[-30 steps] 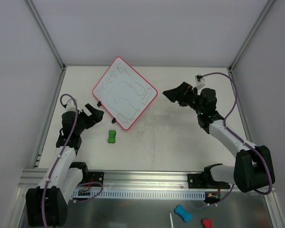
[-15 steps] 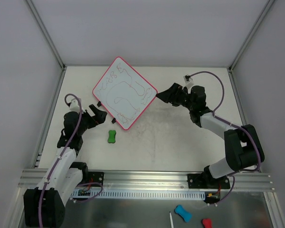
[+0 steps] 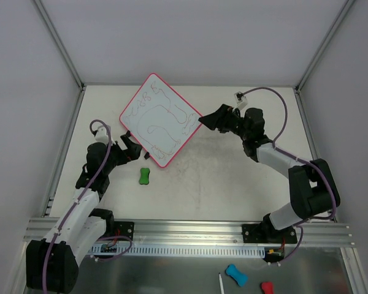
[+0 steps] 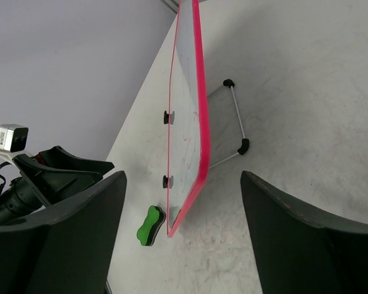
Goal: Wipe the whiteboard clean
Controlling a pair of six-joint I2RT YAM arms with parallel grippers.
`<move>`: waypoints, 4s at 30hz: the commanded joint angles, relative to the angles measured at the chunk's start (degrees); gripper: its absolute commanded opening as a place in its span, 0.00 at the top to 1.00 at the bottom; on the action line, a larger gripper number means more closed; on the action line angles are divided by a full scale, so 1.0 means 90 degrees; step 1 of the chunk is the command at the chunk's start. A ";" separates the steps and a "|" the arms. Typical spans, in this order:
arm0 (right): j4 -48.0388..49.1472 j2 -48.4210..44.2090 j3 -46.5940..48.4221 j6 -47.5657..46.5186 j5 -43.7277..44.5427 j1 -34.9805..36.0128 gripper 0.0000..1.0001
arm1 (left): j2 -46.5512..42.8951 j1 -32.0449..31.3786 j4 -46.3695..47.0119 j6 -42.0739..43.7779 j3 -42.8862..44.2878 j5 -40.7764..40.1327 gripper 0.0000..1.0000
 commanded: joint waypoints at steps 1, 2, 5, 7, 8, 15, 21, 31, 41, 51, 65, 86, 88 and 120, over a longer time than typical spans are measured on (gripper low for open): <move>0.0429 0.0202 0.0506 -0.0057 -0.0089 0.0077 0.25 | -0.0096 -0.0139 -0.0152 0.0183 0.0307 -0.0306 0.01; 0.0420 0.0252 0.0555 -0.0057 -0.0099 0.0096 0.27 | -0.0077 -0.0149 -0.0181 0.0192 0.0326 -0.0326 0.01; 0.0420 0.0427 0.0741 -0.0057 -0.0118 0.0145 0.37 | -0.0047 -0.0207 -0.0269 0.0183 0.0365 -0.0423 0.01; 0.0410 0.0516 0.0887 -0.0047 -0.0138 0.0165 0.41 | -0.0028 -0.0227 -0.0308 0.0183 0.0404 -0.0501 0.01; 0.0400 0.0613 0.0936 -0.0037 -0.0138 0.0174 0.41 | -0.0018 -0.0256 -0.0327 0.0183 0.0414 -0.0521 0.01; 0.0400 0.0838 0.1122 0.0041 -0.0118 0.0174 0.56 | 0.0206 -0.0315 -0.0484 0.0183 0.0560 -0.0648 0.01; 0.0234 0.0946 0.1181 0.0061 -0.0079 0.0174 0.67 | 0.0236 -0.0373 -0.0542 0.0183 0.0590 -0.0755 0.01; 0.0049 0.0985 0.1113 0.0070 0.0008 0.0174 0.71 | 0.0314 -0.0471 -0.0581 0.0231 0.0639 -0.0804 0.01; -0.0098 0.1014 0.1132 0.0022 0.0067 0.0165 0.83 | 0.0441 -0.0832 -0.0904 0.0017 0.0678 -0.0843 0.01; -0.0196 0.1209 0.1259 0.0070 -0.0050 0.0165 1.00 | 0.0333 -0.0862 -0.2231 0.0202 0.0981 -0.0678 0.01; -0.0186 0.1307 0.1288 0.0158 -0.0108 0.0174 1.00 | 0.0822 -0.1847 -0.2593 0.0486 0.1000 -0.1270 0.21; -0.0186 0.1346 0.1356 0.0188 -0.0157 0.0165 1.00 | 0.2453 -0.2551 -0.3257 0.0486 0.1781 -0.1830 0.29; -0.0186 0.1356 0.1356 0.0188 -0.0148 0.0165 1.00 | 0.2462 -0.2551 -0.3277 0.0456 0.1762 -0.1723 0.27; -0.0176 0.1385 0.1386 0.0217 -0.0235 0.0135 1.00 | 0.3332 -0.2541 -0.3423 0.0359 0.2084 -0.1605 0.60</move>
